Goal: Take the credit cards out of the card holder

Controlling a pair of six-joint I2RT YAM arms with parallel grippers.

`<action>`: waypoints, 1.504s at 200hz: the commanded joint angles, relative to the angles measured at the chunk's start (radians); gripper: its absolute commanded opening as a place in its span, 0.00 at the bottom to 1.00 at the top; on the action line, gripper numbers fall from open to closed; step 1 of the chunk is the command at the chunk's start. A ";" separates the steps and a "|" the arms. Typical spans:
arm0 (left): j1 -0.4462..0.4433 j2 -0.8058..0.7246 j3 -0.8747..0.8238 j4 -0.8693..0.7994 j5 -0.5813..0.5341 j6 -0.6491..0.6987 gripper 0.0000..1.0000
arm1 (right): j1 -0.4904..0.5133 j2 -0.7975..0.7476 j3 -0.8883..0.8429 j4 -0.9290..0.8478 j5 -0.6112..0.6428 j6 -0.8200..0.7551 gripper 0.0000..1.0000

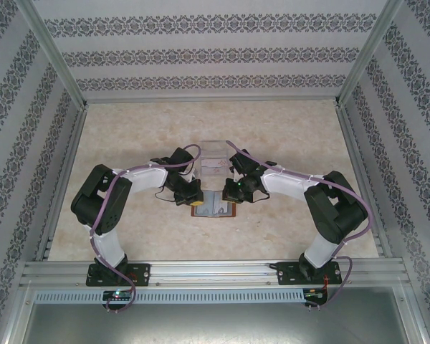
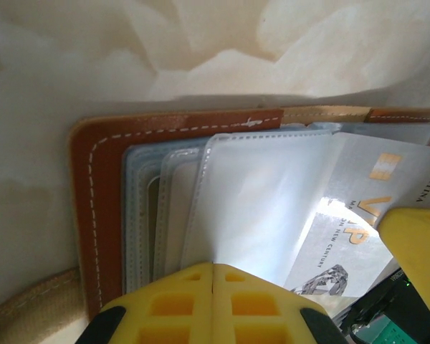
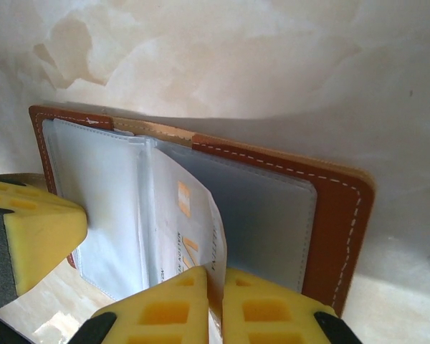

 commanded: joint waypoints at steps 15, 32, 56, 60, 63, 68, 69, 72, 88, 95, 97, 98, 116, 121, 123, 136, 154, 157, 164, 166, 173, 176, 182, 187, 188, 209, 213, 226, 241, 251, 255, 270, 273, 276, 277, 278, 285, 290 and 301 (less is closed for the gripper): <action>-0.011 0.034 0.008 -0.050 -0.040 0.022 0.00 | -0.012 0.009 0.011 -0.067 0.068 -0.025 0.10; -0.012 0.030 0.007 -0.050 -0.040 0.020 0.00 | -0.013 0.004 0.013 -0.081 0.078 -0.026 0.10; -0.011 0.022 0.005 -0.053 -0.045 0.017 0.00 | -0.013 -0.002 0.015 -0.088 0.080 -0.026 0.10; -0.011 0.019 0.006 -0.054 -0.045 0.017 0.00 | -0.013 -0.002 0.015 -0.089 0.081 -0.026 0.10; -0.012 0.018 0.005 -0.056 -0.044 0.017 0.00 | -0.013 -0.003 0.015 -0.091 0.082 -0.025 0.10; -0.011 0.016 0.005 -0.056 -0.047 0.018 0.00 | -0.014 -0.004 0.015 -0.092 0.083 -0.025 0.10; -0.011 0.016 0.006 -0.057 -0.047 0.019 0.00 | -0.013 -0.004 0.015 -0.092 0.083 -0.026 0.10; -0.011 0.014 0.005 -0.059 -0.048 0.019 0.00 | -0.014 -0.004 0.015 -0.093 0.083 -0.025 0.10; -0.011 0.007 0.001 -0.067 -0.053 0.022 0.00 | -0.013 -0.007 0.015 -0.095 0.087 -0.023 0.10; -0.012 0.005 -0.004 -0.065 -0.052 0.020 0.00 | -0.013 -0.007 0.015 -0.091 0.085 -0.022 0.10; -0.011 0.004 -0.004 -0.064 -0.053 0.021 0.00 | -0.013 -0.006 0.015 -0.090 0.083 -0.020 0.10; -0.011 0.004 -0.006 -0.063 -0.053 0.020 0.00 | -0.012 -0.006 0.015 -0.089 0.084 -0.020 0.10; -0.011 0.004 -0.010 -0.061 -0.051 0.021 0.00 | -0.007 -0.004 0.021 -0.082 0.071 -0.012 0.10; -0.012 0.003 -0.009 -0.059 -0.051 0.021 0.00 | -0.006 -0.003 0.024 -0.077 0.065 -0.011 0.10; -0.011 0.004 -0.009 -0.059 -0.050 0.020 0.00 | -0.005 0.000 0.024 -0.075 0.063 -0.010 0.10; -0.012 0.003 -0.010 -0.057 -0.050 0.019 0.00 | -0.002 0.004 0.023 -0.056 0.038 0.001 0.11; -0.012 0.002 -0.010 -0.053 -0.049 0.018 0.00 | 0.002 0.008 0.016 -0.020 -0.002 0.023 0.14; -0.011 0.002 -0.011 -0.052 -0.050 0.018 0.00 | 0.002 0.008 0.015 -0.015 -0.007 0.028 0.15; -0.012 0.003 -0.012 -0.051 -0.048 0.019 0.00 | 0.004 0.009 0.013 -0.007 -0.019 0.034 0.17; -0.011 0.004 -0.011 -0.051 -0.048 0.018 0.00 | 0.004 0.008 0.015 -0.007 -0.021 0.035 0.17; -0.012 0.004 -0.011 -0.050 -0.048 0.019 0.00 | 0.004 0.009 0.016 -0.008 -0.029 0.039 0.19; -0.013 0.005 -0.011 -0.050 -0.048 0.018 0.00 | 0.005 0.008 0.017 -0.010 -0.030 0.041 0.19; -0.012 0.005 -0.013 -0.049 -0.047 0.019 0.00 | 0.008 0.005 0.017 -0.013 -0.030 0.043 0.20; -0.013 0.005 -0.014 -0.047 -0.045 0.017 0.00 | 0.010 0.002 0.017 -0.017 -0.030 0.044 0.20; -0.012 0.005 -0.015 -0.047 -0.045 0.017 0.00 | 0.010 0.002 0.017 -0.017 -0.030 0.044 0.20; -0.012 0.008 -0.013 -0.046 -0.045 0.017 0.00 | 0.011 -0.012 0.012 -0.034 -0.033 0.048 0.20; -0.012 0.009 -0.014 -0.046 -0.045 0.016 0.00 | 0.011 -0.015 0.011 -0.037 -0.032 0.049 0.20; -0.013 0.011 -0.012 -0.046 -0.045 0.017 0.00 | 0.011 -0.021 0.006 -0.044 -0.034 0.050 0.20; -0.014 0.014 -0.012 -0.044 -0.043 0.017 0.00 | 0.011 -0.026 0.000 -0.046 -0.037 0.053 0.20; -0.013 0.016 -0.010 -0.043 -0.044 0.018 0.00 | 0.010 -0.027 -0.004 -0.042 -0.041 0.056 0.19; -0.013 0.016 -0.011 -0.043 -0.043 0.018 0.00 | 0.010 -0.028 -0.007 -0.040 -0.043 0.056 0.18; -0.012 0.017 -0.008 -0.043 -0.043 0.017 0.00 | 0.011 -0.029 -0.009 -0.036 -0.046 0.059 0.16; -0.012 0.018 -0.008 -0.043 -0.043 0.016 0.00 | 0.011 -0.030 -0.009 -0.035 -0.046 0.060 0.16; -0.012 0.017 -0.009 -0.043 -0.044 0.016 0.00 | 0.011 -0.030 -0.011 -0.035 -0.046 0.061 0.15; -0.012 0.018 -0.009 -0.043 -0.043 0.016 0.00 | 0.011 -0.031 -0.012 -0.035 -0.046 0.060 0.15; -0.013 0.018 -0.008 -0.043 -0.042 0.016 0.00 | 0.011 -0.031 -0.012 -0.035 -0.046 0.061 0.15; -0.013 0.017 -0.009 -0.043 -0.043 0.016 0.00 | 0.011 -0.031 -0.013 -0.034 -0.044 0.061 0.14; -0.012 0.016 -0.009 -0.043 -0.043 0.016 0.00 | 0.011 -0.031 -0.014 -0.033 -0.044 0.061 0.13; -0.012 0.016 -0.008 -0.044 -0.044 0.016 0.00 | 0.011 -0.033 -0.013 -0.033 -0.043 0.061 0.12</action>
